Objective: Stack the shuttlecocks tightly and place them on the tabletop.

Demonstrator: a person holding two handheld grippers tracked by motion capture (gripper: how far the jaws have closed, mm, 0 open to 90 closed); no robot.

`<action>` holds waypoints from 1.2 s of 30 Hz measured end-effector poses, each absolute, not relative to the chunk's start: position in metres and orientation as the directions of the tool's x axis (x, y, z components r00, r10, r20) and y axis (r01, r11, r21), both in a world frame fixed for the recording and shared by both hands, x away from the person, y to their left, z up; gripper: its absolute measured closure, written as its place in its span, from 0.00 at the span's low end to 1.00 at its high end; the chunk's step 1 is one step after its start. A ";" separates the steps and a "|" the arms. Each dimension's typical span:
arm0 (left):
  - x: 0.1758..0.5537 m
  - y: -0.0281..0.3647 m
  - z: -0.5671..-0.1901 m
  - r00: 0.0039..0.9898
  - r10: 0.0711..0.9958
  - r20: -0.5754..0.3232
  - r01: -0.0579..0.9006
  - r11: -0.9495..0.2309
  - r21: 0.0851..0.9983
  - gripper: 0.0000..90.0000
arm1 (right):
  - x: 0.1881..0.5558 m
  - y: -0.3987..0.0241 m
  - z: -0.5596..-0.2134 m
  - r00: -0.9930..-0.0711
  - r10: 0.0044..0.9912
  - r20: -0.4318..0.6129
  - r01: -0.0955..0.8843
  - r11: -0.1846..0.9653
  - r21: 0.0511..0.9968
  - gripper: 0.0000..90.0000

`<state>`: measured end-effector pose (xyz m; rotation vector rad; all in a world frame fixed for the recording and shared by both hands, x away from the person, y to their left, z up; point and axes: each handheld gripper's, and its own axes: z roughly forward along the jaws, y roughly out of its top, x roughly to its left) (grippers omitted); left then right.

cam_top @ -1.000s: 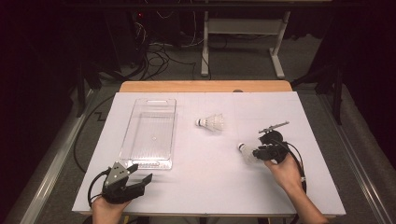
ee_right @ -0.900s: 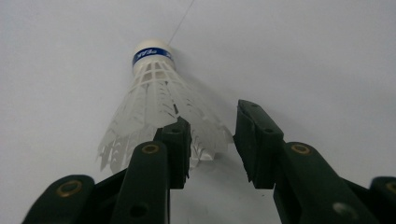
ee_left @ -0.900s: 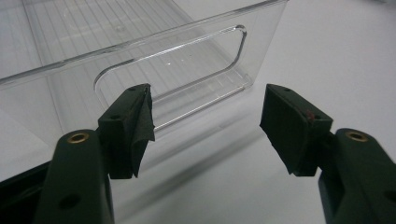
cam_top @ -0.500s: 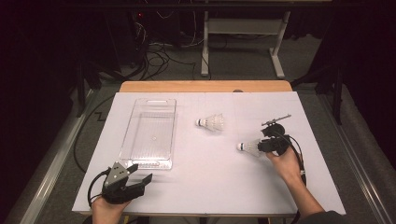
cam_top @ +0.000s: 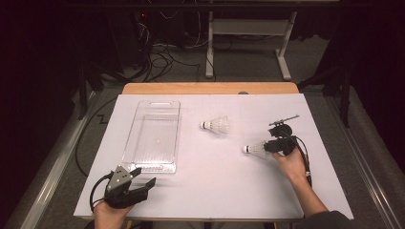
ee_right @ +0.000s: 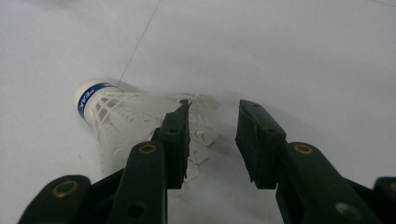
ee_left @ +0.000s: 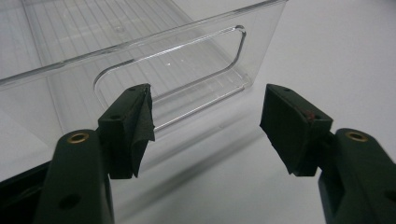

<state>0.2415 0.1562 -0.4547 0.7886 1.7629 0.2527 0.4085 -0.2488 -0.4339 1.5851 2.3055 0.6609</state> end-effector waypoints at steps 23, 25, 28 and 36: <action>0.242 0.156 -0.455 -0.145 0.620 -0.771 0.380 0.755 0.535 0.39 | 0.405 -0.254 -0.431 -0.370 0.927 0.062 0.796 0.282 0.536 0.64; 0.242 0.156 -0.455 -0.146 0.619 -0.772 0.379 0.755 0.535 0.39 | 0.404 -0.254 -0.430 -0.372 0.926 0.062 0.796 0.283 0.535 0.64; 0.242 0.156 -0.455 -0.146 0.619 -0.772 0.379 0.756 0.534 0.39 | 0.404 -0.254 -0.430 -0.370 0.927 0.063 0.796 0.282 0.536 0.64; 0.242 0.156 -0.455 -0.142 0.622 -0.770 0.381 0.752 0.537 0.39 | 0.401 -0.257 -0.429 -0.368 0.928 0.067 0.795 0.276 0.540 0.63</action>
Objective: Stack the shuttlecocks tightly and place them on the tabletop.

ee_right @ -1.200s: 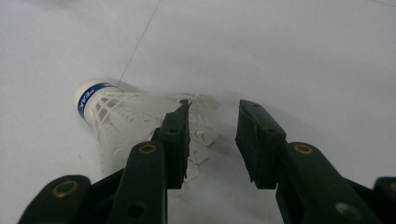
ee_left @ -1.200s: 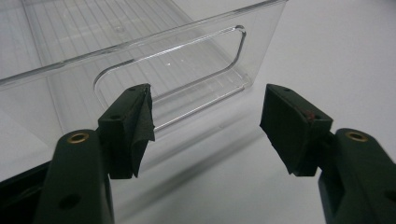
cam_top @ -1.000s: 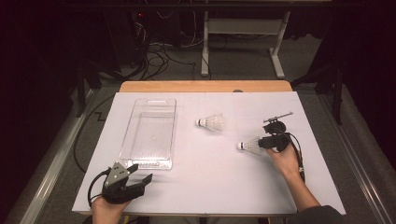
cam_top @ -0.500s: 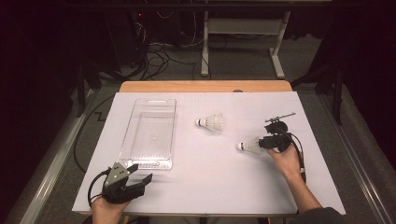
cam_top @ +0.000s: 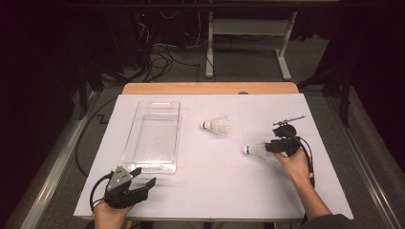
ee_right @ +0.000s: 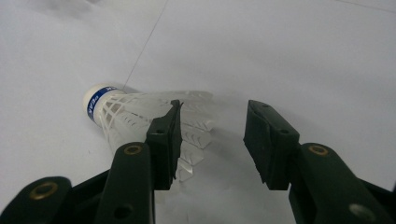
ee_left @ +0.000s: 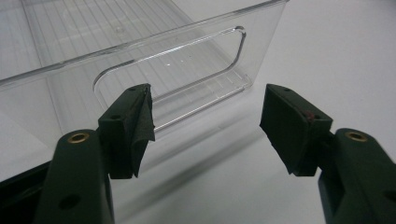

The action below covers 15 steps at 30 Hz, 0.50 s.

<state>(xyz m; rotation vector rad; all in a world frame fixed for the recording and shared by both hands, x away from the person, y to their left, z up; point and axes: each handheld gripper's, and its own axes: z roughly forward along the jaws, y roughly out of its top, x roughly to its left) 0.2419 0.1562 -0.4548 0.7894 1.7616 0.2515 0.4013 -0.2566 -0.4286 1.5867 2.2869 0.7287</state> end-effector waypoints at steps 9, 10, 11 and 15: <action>0.242 0.156 -0.455 -0.145 0.618 -0.772 0.381 0.755 0.533 0.39 | 0.397 -0.259 -0.428 -0.370 0.927 0.070 0.793 0.275 0.543 0.63; 0.242 0.156 -0.455 -0.146 0.620 -0.771 0.380 0.755 0.535 0.40 | 0.397 -0.260 -0.428 -0.368 0.927 0.073 0.794 0.273 0.543 0.63; 0.242 0.156 -0.455 -0.146 0.620 -0.771 0.379 0.755 0.536 0.40 | 0.396 -0.261 -0.428 -0.367 0.927 0.074 0.795 0.271 0.543 0.63; 0.242 0.156 -0.455 -0.146 0.620 -0.771 0.380 0.755 0.535 0.40 | 0.394 -0.263 -0.429 -0.363 0.928 0.080 0.796 0.264 0.545 0.63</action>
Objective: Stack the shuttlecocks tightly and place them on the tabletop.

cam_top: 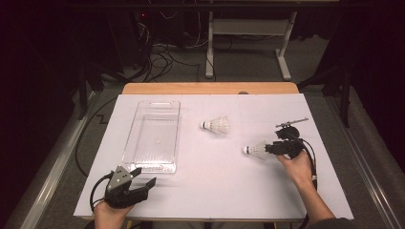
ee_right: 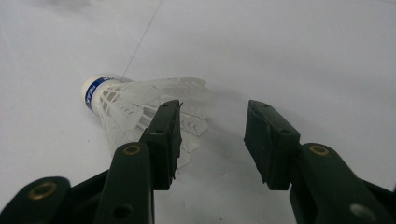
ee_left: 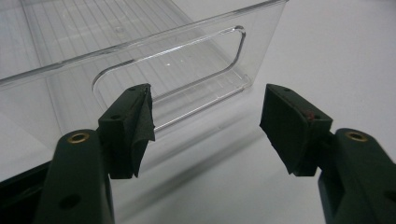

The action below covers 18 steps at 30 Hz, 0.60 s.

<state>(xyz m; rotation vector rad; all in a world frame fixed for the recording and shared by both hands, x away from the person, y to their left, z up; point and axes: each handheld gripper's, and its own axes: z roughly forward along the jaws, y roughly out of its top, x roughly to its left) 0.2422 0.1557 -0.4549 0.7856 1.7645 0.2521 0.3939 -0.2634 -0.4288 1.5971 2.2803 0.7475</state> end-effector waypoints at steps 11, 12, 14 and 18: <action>0.242 0.156 -0.455 -0.141 0.622 -0.770 0.383 0.752 0.537 0.40 | 0.379 -0.273 -0.426 -0.357 0.930 0.091 0.785 0.246 0.568 0.63; 0.242 0.156 -0.455 -0.142 0.621 -0.771 0.383 0.752 0.536 0.40 | 0.377 -0.274 -0.426 -0.359 0.929 0.092 0.784 0.247 0.569 0.63; 0.242 0.156 -0.454 -0.144 0.618 -0.773 0.381 0.755 0.533 0.39 | 0.373 -0.275 -0.425 -0.358 0.928 0.099 0.785 0.242 0.570 0.63; 0.242 0.156 -0.455 -0.139 0.622 -0.770 0.383 0.751 0.537 0.40 | 0.365 -0.276 -0.424 -0.363 0.927 0.096 0.783 0.247 0.571 0.63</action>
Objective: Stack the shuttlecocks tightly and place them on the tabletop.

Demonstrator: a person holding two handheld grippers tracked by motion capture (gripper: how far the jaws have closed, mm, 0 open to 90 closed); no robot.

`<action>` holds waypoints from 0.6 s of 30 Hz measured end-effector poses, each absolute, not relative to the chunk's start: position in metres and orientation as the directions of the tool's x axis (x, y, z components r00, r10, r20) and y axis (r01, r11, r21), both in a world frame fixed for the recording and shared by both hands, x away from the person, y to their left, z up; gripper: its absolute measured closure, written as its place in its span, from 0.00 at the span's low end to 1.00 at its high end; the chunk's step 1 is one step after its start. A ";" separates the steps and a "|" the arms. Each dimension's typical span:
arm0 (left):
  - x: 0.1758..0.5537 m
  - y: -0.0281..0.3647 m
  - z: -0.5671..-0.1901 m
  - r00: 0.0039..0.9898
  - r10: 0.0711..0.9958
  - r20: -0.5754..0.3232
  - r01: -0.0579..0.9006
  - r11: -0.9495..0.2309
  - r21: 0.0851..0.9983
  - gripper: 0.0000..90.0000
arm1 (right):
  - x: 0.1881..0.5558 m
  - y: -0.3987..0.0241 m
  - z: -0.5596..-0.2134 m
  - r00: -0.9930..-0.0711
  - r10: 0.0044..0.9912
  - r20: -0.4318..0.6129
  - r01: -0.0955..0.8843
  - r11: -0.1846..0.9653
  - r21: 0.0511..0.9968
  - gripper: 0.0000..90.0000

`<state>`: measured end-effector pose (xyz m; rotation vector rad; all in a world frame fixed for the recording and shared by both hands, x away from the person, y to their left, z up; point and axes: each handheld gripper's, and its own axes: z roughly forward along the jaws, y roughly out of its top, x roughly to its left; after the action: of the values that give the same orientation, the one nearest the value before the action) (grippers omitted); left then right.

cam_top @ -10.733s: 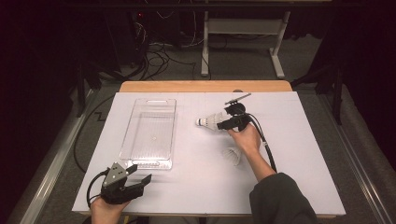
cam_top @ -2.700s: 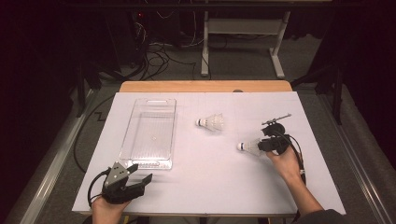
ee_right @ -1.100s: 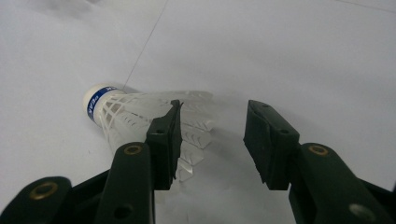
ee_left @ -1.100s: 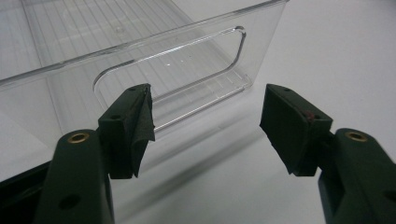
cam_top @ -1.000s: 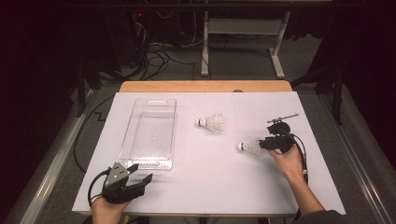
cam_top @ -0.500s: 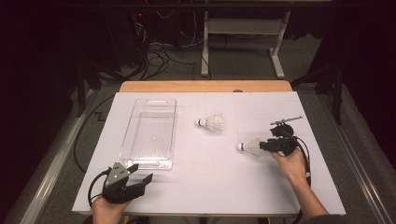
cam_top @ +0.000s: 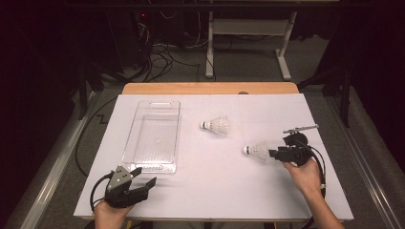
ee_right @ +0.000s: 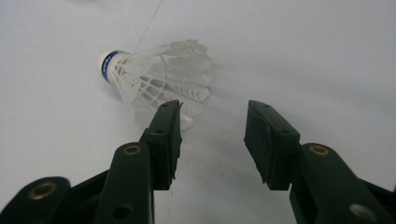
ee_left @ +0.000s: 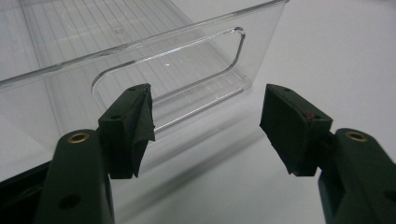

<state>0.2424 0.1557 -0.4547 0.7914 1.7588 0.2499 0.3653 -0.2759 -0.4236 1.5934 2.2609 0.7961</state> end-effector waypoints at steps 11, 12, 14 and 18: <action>0.242 0.155 -0.454 -0.130 0.625 -0.770 0.387 0.747 0.541 0.39 | 0.343 -0.281 -0.422 -0.376 0.919 0.119 0.775 0.242 0.584 0.63; 0.242 0.155 -0.454 -0.135 0.619 -0.774 0.385 0.752 0.535 0.39 | 0.341 -0.281 -0.422 -0.379 0.918 0.117 0.773 0.245 0.585 0.63; 0.242 0.155 -0.454 -0.136 0.618 -0.775 0.385 0.753 0.533 0.39 | 0.338 -0.281 -0.422 -0.384 0.916 0.118 0.770 0.247 0.588 0.63; 0.242 0.155 -0.454 -0.135 0.619 -0.773 0.384 0.752 0.535 0.39 | 0.332 -0.280 -0.422 -0.388 0.914 0.116 0.762 0.248 0.598 0.63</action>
<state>0.2424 0.1547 -0.4541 0.7908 1.7553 0.2449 0.3322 -0.2795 -0.4220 1.5636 2.2657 0.8574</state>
